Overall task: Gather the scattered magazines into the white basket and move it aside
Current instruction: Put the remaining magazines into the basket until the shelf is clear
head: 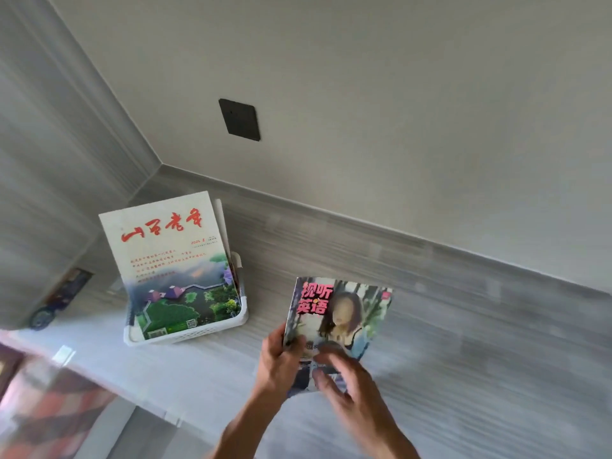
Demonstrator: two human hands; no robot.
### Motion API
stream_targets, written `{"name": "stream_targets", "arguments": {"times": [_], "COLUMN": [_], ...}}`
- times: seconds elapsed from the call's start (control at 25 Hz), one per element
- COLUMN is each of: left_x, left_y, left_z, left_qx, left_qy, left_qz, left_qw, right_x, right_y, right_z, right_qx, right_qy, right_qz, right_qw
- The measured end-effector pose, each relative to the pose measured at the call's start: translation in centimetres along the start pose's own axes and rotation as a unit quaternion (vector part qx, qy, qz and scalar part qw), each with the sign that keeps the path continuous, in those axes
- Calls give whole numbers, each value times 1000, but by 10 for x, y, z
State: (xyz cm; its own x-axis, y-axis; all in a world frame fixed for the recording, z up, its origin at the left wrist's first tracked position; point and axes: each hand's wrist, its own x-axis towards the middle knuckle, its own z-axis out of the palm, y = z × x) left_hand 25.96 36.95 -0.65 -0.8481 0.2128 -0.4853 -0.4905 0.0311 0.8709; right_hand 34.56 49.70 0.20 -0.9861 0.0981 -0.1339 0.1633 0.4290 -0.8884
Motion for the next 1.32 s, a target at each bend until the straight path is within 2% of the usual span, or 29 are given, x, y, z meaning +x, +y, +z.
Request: {"name": "stream_targets", "arguments": {"times": [0.08,0.12,0.16,0.24,0.28,0.4,0.48,0.56,0.6,0.64,0.68,0.72,0.76,0.84,1.0,1.16,1.32], "left_x": [-12,-16,-19,-21,-18,9,34,52,55,53,50,46,45,47,49,40,27], "left_y": [11,20,31,58,73,122,134,121,105,89,73,60,49,37,34,38,32], "left_z": [-31,-50,-68,-105,-124,-186,-229,-261,-274,-283,-288,-290,-296,-304,-312,-296,-247], "left_qx": [10,-1,-12,-43,-60,-67,16,201,284,331,349,353,356,339,303,336,340], "left_qy": [-6,-3,13,43,53,119,206,307,324,308,271,231,208,218,248,182,123], "left_qz": [13,16,23,74,103,164,165,119,107,111,129,149,167,170,119,102,100], "left_qw": [1000,1000,1000,995,991,977,964,923,896,885,888,894,896,899,912,918,927], "right_x": [13,25,41,72,89,146,179,190,185,176,165,155,151,148,152,131,93], "right_y": [10,14,9,-18,-35,-93,-119,-120,-114,-106,-97,-89,-81,-69,-75,-65,-41], "right_z": [-10,-15,-16,0,15,66,102,133,148,161,172,180,187,197,203,186,145], "right_qx": [46,76,128,229,243,247,195,-12,-121,-201,-269,-332,-389,-435,-418,-409,-411], "right_qy": [115,116,64,-86,-109,-73,-36,68,86,46,-28,-98,-131,-108,-98,-64,-34], "right_qz": [89,129,158,145,127,80,65,56,33,-2,-36,-61,-80,-98,-84,-60,-14], "right_qw": [988,982,977,959,955,963,978,996,988,978,962,936,908,888,899,908,911]}}
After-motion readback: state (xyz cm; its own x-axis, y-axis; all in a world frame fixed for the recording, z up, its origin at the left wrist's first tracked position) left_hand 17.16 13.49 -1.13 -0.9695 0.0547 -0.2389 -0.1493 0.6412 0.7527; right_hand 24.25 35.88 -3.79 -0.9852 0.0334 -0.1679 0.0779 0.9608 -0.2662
